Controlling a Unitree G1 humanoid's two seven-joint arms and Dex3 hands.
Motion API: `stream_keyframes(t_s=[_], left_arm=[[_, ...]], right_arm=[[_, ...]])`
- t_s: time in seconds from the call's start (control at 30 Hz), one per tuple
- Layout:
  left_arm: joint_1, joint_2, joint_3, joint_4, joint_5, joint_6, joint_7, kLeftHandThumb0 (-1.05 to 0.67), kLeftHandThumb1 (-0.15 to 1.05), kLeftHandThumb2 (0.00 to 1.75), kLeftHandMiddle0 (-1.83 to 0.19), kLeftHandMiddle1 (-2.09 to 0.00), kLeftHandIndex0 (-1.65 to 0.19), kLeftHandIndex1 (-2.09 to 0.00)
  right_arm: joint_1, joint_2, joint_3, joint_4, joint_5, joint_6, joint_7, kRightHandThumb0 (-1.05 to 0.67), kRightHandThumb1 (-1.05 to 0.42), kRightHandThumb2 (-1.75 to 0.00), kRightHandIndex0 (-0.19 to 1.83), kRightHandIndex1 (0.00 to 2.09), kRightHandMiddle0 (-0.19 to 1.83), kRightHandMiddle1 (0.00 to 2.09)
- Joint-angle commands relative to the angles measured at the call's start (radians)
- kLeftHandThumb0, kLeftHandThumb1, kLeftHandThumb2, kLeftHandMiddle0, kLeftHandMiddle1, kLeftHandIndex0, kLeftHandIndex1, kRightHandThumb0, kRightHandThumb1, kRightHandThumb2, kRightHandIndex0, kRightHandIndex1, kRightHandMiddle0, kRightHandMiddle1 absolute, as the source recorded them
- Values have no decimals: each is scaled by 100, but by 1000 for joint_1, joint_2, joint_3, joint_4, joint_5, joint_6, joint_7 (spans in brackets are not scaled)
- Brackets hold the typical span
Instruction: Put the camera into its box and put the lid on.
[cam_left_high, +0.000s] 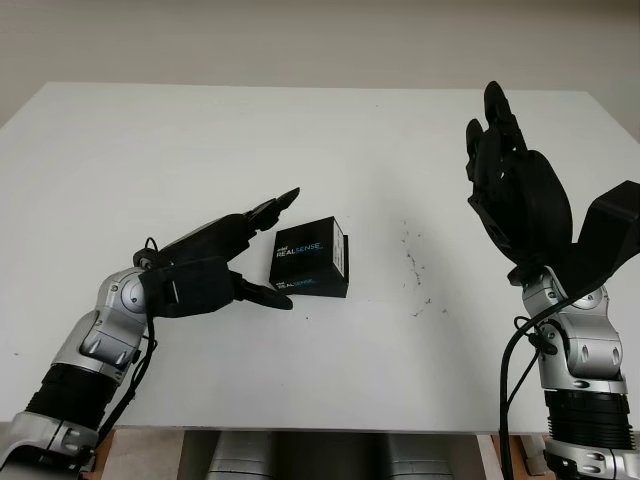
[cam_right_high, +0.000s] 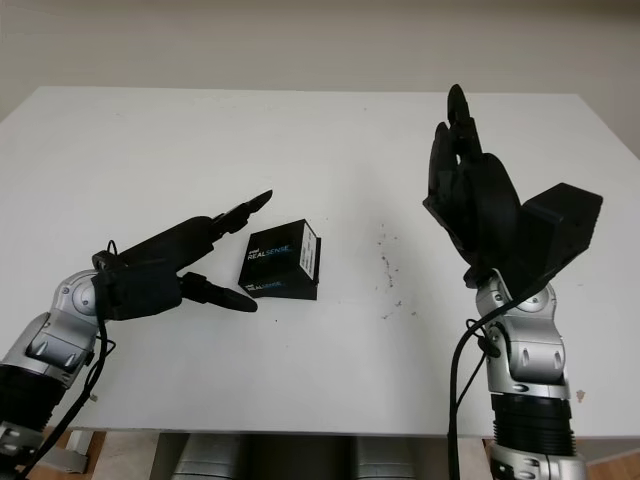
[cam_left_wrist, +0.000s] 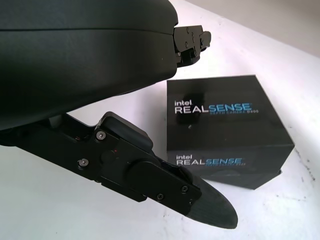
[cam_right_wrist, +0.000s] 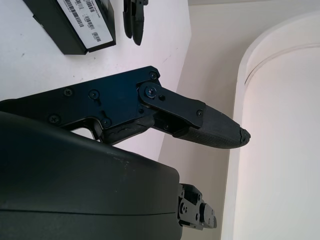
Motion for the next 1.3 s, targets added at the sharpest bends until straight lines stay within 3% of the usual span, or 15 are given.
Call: stream_keyframes(t_s=[0.0,0.23,0.53,0.93,0.97,1.0,1.07,1.27], left_arm=[[8,-11,-12,-11,16,-5,21,-88,89,5,15,-6,16,-6],[9,-46,-25,11,3,-7,25,-75,86,5,13,-5,15,-6],[7,-78,-25,50,-17,-47,44,-72,89,6,7,-7,10,-8],[13,-113,-3,101,-19,-134,183,-34,92,6,-24,-21,-18,-22],[12,-111,-7,102,-2,-141,204,-32,95,6,-22,-36,-19,-27],[12,-110,-9,104,11,-147,219,-30,97,6,-13,-67,-18,-40],[12,-109,-11,106,31,-162,247,-27,101,6,-7,-99,-11,-65],[15,-129,4,137,34,-214,326,-17,105,16,-13,-141,-9,-120]], right_arm=[[-4,-6,-3,-10,-2,-5,-1,-69,-105,-77,-19,0,-19,0],[-2,-8,-1,-13,-4,2,3,-69,-105,-78,-19,0,-19,0],[-6,-1,4,-12,-3,14,4,-69,-105,-78,-19,0,-19,0],[7,5,6,-16,1,12,-10,-70,-105,-78,-19,0,-19,0],[8,4,6,-18,2,14,-10,-69,-105,-78,-19,0,-19,0],[9,4,6,-19,2,15,-10,-69,-105,-78,-19,0,-19,0],[10,3,7,-20,2,15,-9,-69,-105,-78,-19,0,-19,0],[10,-1,10,-16,1,13,-2,-68,-105,-80,-19,0,-19,0]])
